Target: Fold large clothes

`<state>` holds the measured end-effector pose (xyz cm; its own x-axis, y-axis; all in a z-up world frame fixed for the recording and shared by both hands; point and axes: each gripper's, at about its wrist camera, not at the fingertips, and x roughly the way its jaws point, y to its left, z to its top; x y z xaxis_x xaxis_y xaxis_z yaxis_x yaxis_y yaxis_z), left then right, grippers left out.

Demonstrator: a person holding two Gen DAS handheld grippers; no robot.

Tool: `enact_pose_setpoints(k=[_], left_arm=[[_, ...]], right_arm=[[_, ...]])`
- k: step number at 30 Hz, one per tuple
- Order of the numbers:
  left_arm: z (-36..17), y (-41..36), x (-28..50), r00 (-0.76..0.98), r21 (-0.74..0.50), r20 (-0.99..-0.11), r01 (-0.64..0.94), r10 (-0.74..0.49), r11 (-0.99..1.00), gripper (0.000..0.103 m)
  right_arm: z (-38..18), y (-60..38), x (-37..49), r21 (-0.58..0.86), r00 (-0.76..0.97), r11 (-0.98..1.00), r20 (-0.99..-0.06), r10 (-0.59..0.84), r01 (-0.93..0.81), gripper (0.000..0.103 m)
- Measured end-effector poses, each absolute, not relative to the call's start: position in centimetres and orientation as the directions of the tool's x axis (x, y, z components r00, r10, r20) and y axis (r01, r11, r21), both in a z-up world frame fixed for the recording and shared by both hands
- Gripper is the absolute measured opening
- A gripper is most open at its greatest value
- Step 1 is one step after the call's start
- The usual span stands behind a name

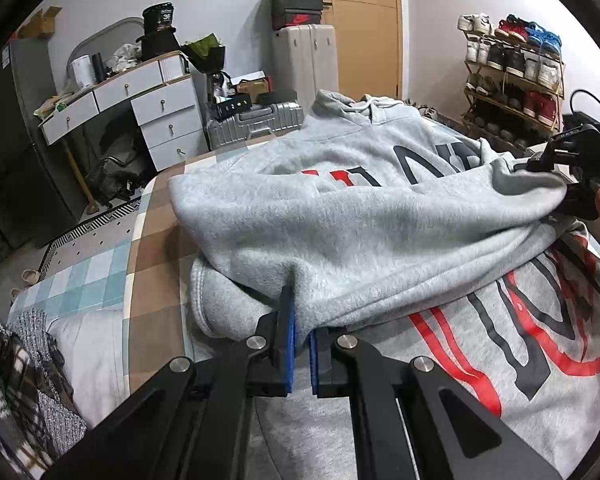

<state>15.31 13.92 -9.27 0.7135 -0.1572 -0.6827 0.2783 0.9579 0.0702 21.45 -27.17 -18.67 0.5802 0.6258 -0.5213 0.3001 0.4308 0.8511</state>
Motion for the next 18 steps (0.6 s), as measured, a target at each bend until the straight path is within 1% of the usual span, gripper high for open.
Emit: enact_pose_setpoints(k=[2,3,5,6,7,8,9,11,13,15,17,18], left_arm=[[-9.5,14.0,15.1,0.705,0.069,-0.692,0.281,-0.157,0.957,0.001],[-9.7,14.1,15.0,0.698,0.063,-0.698,0.283,-0.161,0.957,0.001],[-10.0,14.0,14.7,0.697,0.079,-0.703,0.278,-0.145,0.957,0.001],[-10.1,14.0,14.6,0.692,0.078,-0.707,0.284,-0.147,0.956,0.001],[-10.1,13.8,14.5,0.691,0.086,-0.708,0.287,-0.144,0.954,0.001],[-10.2,13.7,14.6,0.691,0.098,-0.709,0.290,-0.138,0.952,0.001],[-10.2,13.6,14.6,0.690,0.104,-0.711,0.294,-0.136,0.950,0.001],[-10.1,13.3,14.6,0.687,0.110,-0.714,0.300,-0.135,0.947,0.001],[-10.0,13.2,14.7,0.682,0.110,-0.719,0.302,-0.134,0.947,0.001],[-10.0,13.5,14.8,0.678,0.100,-0.722,0.296,-0.135,0.950,0.001],[-10.1,13.4,14.6,0.679,0.113,-0.723,0.300,-0.128,0.947,0.001],[-10.2,13.4,14.6,0.680,0.123,-0.723,0.302,-0.123,0.945,0.001]], right_arm=[[-17.5,-26.7,21.5,0.814,0.535,0.523,-0.567,0.626,0.251,0.017],[-16.7,-26.6,21.4,0.797,0.526,0.562,-0.583,0.619,0.222,0.019],[-15.5,-26.9,20.8,0.773,0.538,0.609,-0.594,0.599,0.175,0.037],[-14.5,-27.5,20.3,0.770,0.567,0.621,-0.580,0.585,0.146,0.068],[-13.8,-28.0,20.0,0.778,0.594,0.615,-0.556,0.582,0.125,0.092],[-13.3,-28.6,19.7,0.782,0.625,0.615,-0.534,0.570,0.107,0.095],[-12.8,-29.2,19.6,0.763,0.640,0.635,-0.548,0.538,0.119,0.094],[-12.5,-29.7,20.4,0.747,0.617,0.653,-0.574,0.538,0.126,0.095],[-12.2,-29.4,20.8,0.679,0.584,0.722,-0.644,0.495,0.136,0.095],[-11.0,-28.3,21.2,0.525,0.557,0.846,-0.730,0.395,0.088,0.095],[-9.8,-27.0,20.4,0.334,0.579,0.942,-0.769,0.271,0.003,0.095],[-9.8,-26.0,20.5,0.268,0.561,0.963,-0.791,0.244,-0.042,0.097]])
